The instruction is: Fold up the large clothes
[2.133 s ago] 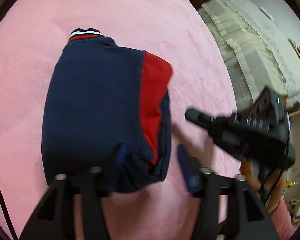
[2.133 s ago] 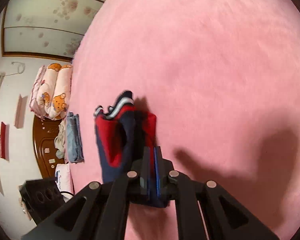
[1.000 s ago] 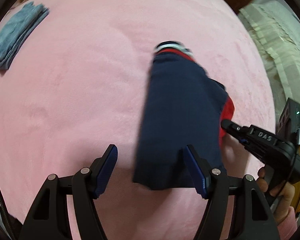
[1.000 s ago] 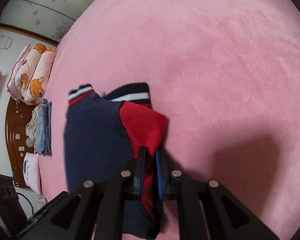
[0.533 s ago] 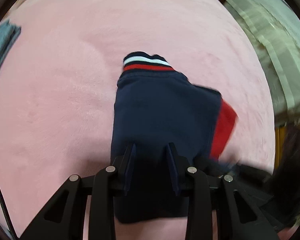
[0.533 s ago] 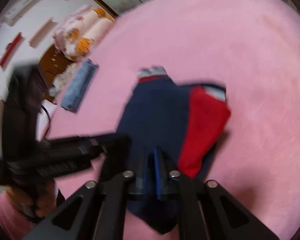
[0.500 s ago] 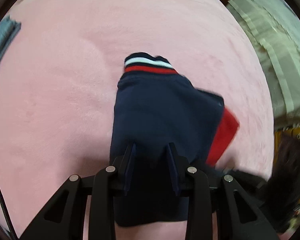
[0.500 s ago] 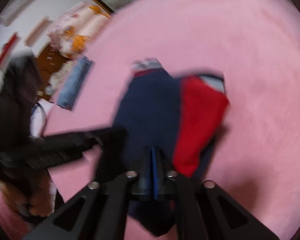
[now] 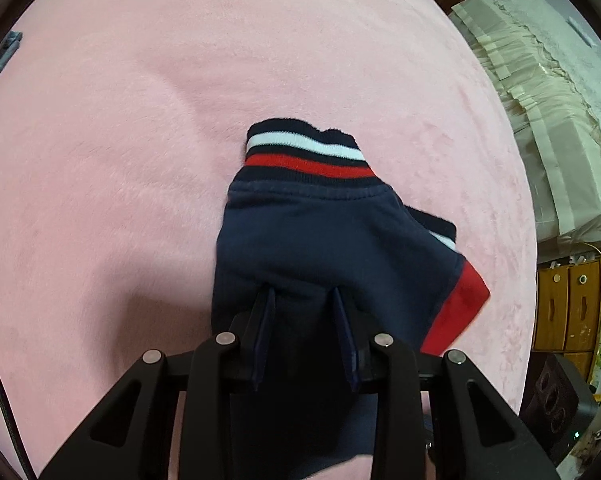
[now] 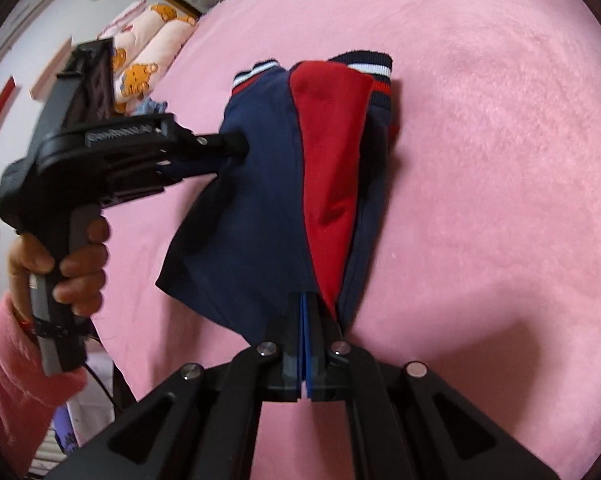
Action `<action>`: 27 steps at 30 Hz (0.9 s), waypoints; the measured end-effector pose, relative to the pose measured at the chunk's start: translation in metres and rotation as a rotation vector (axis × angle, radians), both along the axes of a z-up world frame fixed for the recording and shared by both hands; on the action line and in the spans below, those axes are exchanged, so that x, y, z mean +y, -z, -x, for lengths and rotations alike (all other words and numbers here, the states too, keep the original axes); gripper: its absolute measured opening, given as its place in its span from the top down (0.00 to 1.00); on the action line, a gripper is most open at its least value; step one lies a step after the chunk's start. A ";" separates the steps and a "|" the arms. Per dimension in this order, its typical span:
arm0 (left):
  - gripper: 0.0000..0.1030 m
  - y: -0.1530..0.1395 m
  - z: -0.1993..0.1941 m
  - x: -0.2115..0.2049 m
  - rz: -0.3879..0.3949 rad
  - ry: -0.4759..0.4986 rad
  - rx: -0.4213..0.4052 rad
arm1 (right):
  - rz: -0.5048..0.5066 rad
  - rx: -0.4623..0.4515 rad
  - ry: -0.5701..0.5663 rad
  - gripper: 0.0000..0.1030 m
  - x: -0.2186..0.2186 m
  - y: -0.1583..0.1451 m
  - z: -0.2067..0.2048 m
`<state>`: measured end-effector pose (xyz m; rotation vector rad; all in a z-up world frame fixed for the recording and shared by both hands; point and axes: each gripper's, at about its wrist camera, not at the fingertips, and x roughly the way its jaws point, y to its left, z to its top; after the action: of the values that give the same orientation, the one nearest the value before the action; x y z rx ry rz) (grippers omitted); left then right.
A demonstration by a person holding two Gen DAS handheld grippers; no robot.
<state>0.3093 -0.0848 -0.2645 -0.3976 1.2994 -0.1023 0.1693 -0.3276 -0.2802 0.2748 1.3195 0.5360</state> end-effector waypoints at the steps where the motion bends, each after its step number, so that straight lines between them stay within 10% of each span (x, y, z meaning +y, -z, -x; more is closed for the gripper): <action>1: 0.71 -0.003 0.006 -0.001 -0.004 0.006 -0.003 | 0.026 0.005 -0.008 1.00 -0.002 0.000 0.003; 6: 0.71 -0.019 0.034 0.002 -0.039 0.014 0.003 | 0.082 0.042 0.002 1.00 -0.011 -0.005 0.021; 16: 0.71 -0.009 0.066 0.001 -0.021 -0.018 0.021 | -0.172 -0.081 0.041 1.00 0.016 -0.025 -0.035; 27: 0.71 0.005 0.083 0.003 0.015 -0.044 0.047 | -0.055 -0.181 0.167 1.00 0.024 -0.014 -0.095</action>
<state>0.2267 -0.0817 -0.2693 -0.4437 1.3363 -0.0658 0.2646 -0.3036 -0.2664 0.3703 1.0971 0.4452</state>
